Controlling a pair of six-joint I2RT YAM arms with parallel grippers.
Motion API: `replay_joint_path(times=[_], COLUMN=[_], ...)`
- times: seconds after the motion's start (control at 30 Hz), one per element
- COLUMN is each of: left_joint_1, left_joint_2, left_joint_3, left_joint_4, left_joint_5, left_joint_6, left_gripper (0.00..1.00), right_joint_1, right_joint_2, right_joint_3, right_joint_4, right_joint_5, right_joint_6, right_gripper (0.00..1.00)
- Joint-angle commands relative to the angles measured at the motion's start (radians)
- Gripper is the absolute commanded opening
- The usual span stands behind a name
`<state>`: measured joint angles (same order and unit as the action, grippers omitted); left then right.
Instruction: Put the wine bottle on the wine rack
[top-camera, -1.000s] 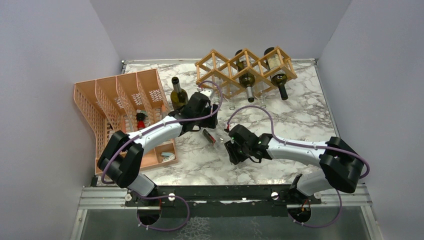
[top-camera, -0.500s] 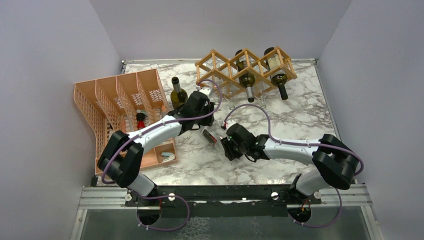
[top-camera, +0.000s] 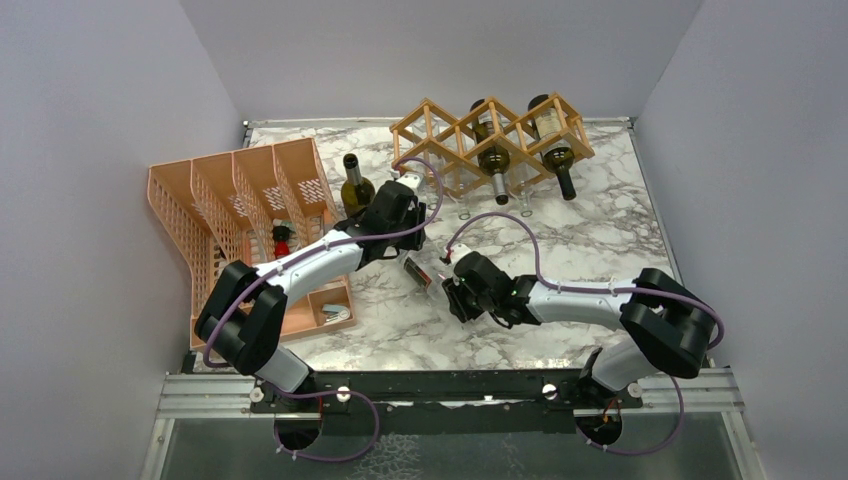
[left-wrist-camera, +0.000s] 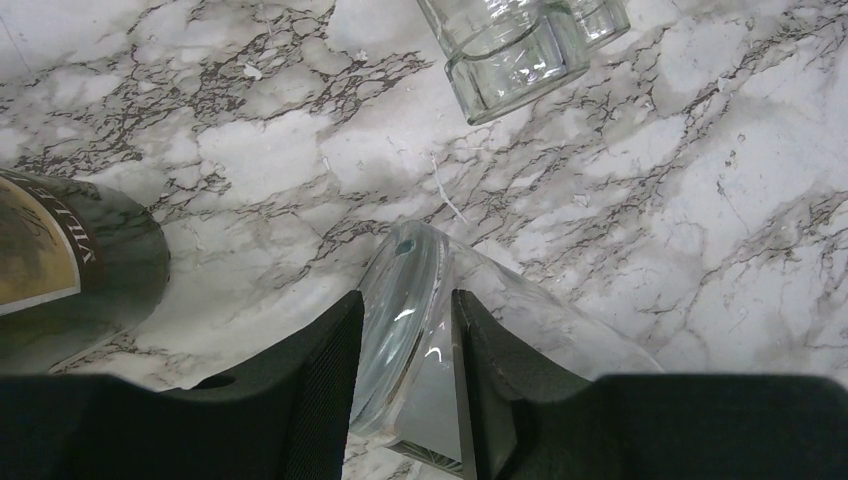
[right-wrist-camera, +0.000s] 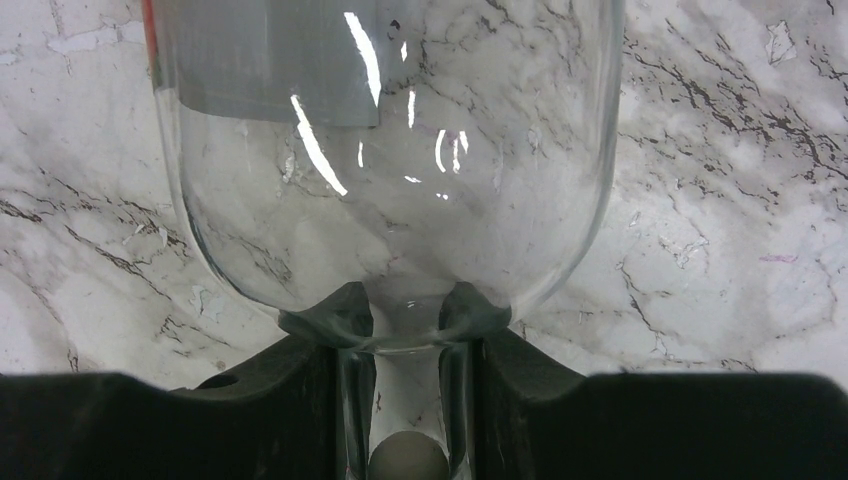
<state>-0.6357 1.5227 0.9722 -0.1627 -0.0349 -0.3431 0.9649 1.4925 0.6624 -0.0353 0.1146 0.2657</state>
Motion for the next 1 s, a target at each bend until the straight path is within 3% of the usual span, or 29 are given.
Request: replay_joint_path(times=[0.0,0.17,0.5,0.83,0.97], left_joint_1=[-0.015,-0.013,-0.013,-0.013,-0.013], left_joint_2=[0.004,-0.034,-0.132,-0.267,-0.378], left_joint_3=[0.001,0.007,0.020,0.043,0.046], left_joint_4=[-0.090,-0.092,-0.094,-0.080,-0.050], left_joint_5=[0.044,0.027,-0.020,-0.034,-0.099], left_joint_6=[-0.002,-0.004,-0.016,-0.008,0.021], left_gripper=[0.40,0.43,0.62,0.64,0.66], right_joint_1=[-0.005,-0.006,-0.005,-0.005,-0.006], right_joint_2=[0.031,-0.030,-0.209,-0.350,-0.438], right_joint_3=[-0.017,-0.010,-0.007,-0.005,0.012], right_joint_4=[0.060,0.038,-0.007,-0.046,-0.052], right_joint_5=[0.026,0.028,0.034,0.046,0.066], right_joint_6=[-0.004,-0.009,-0.018,-0.027,-0.032], right_gripper=[0.01,0.01,0.01,0.01,0.01])
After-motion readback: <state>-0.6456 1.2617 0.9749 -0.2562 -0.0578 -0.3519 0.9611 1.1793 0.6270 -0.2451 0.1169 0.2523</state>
